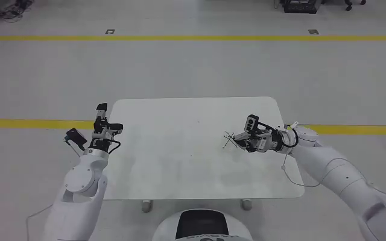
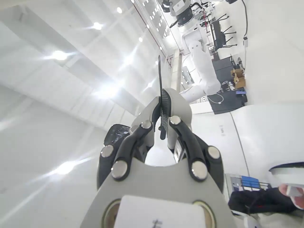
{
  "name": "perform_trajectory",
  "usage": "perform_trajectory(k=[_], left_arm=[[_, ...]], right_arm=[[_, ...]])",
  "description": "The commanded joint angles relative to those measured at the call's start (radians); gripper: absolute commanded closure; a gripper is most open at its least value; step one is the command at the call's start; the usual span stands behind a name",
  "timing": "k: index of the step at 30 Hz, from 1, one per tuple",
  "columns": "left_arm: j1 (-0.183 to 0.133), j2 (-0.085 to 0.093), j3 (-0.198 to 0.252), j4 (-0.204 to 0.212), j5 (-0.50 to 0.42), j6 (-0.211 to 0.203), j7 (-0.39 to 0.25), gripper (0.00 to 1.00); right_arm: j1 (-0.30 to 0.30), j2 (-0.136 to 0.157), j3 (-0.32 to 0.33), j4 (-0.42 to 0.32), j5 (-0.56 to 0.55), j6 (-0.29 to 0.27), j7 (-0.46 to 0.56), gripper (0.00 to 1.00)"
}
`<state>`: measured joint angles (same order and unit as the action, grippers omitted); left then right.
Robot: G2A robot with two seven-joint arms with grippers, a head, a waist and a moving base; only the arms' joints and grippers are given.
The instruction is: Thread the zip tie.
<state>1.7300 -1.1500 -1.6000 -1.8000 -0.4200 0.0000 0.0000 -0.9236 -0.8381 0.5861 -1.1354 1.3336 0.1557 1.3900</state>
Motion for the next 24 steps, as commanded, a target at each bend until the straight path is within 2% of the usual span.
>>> perform_trajectory(k=[1, 6, 24], left_arm=[[0.000, 0.000, 0.000, 0.000, 0.000, 0.000, 0.000, 0.00], [0.000, 0.000, 0.000, 0.000, 0.000, 0.000, 0.000, 0.00], [0.000, 0.000, 0.000, 0.000, 0.000, 0.000, 0.000, 0.00]], right_arm=[[-0.013, 0.012, 0.005, -0.012, 0.022, 0.032, 0.000, 1.00], [-0.035, 0.044, 0.016, -0.045, 0.049, 0.101, 0.000, 1.00], [-0.035, 0.044, 0.016, -0.045, 0.049, 0.101, 0.000, 1.00]])
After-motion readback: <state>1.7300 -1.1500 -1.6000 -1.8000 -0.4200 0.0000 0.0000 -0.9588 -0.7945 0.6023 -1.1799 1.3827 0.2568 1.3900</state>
